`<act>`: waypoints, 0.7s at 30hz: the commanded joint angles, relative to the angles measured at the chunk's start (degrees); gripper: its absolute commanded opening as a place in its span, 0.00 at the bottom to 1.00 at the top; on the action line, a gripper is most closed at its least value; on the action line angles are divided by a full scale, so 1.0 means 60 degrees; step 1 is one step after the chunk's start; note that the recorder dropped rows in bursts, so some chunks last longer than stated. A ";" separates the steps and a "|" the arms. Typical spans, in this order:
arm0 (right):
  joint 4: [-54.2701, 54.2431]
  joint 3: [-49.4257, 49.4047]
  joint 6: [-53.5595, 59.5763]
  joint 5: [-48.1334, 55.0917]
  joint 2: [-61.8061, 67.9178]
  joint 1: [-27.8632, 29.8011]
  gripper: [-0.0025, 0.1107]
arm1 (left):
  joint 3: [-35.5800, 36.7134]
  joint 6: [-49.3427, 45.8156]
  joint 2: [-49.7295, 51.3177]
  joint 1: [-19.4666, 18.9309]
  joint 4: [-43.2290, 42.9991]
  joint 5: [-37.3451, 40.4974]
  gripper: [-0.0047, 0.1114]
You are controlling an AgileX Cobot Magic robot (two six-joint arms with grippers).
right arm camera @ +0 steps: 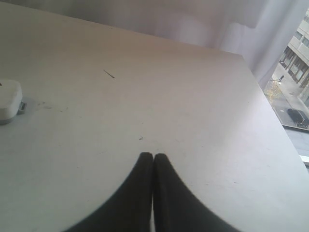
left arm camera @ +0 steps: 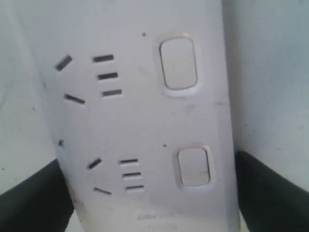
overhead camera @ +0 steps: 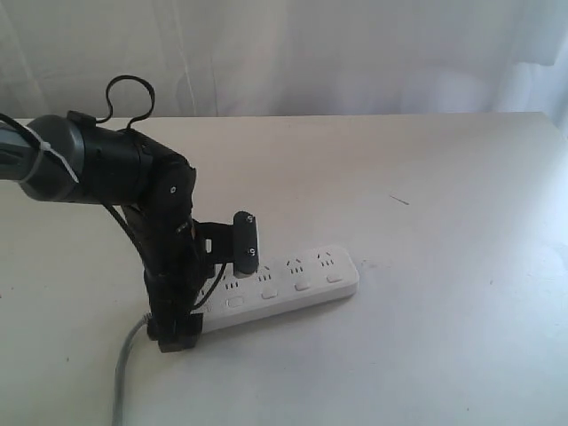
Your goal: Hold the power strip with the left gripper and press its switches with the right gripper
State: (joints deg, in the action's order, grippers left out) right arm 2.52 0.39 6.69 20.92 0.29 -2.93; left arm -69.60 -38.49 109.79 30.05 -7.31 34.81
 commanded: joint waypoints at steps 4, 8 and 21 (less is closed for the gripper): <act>0.0047 -0.0065 -0.0008 -0.0072 -0.0048 0.0071 0.02 | 0.0144 0.0465 -0.0119 -0.0019 -0.0121 0.0662 0.78; 0.0047 -0.0065 -0.0008 -0.0072 -0.0048 0.0071 0.02 | 0.0144 0.1347 -0.0304 -0.0244 -0.0139 0.0323 0.78; 0.0047 -0.0065 -0.0008 -0.0072 -0.0048 0.0071 0.02 | 0.0144 0.2129 -0.0304 -0.0785 0.0465 0.0070 0.78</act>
State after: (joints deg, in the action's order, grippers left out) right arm 2.52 0.39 6.69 20.92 0.29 -2.93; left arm -69.24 -26.10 108.61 25.49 -5.61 35.92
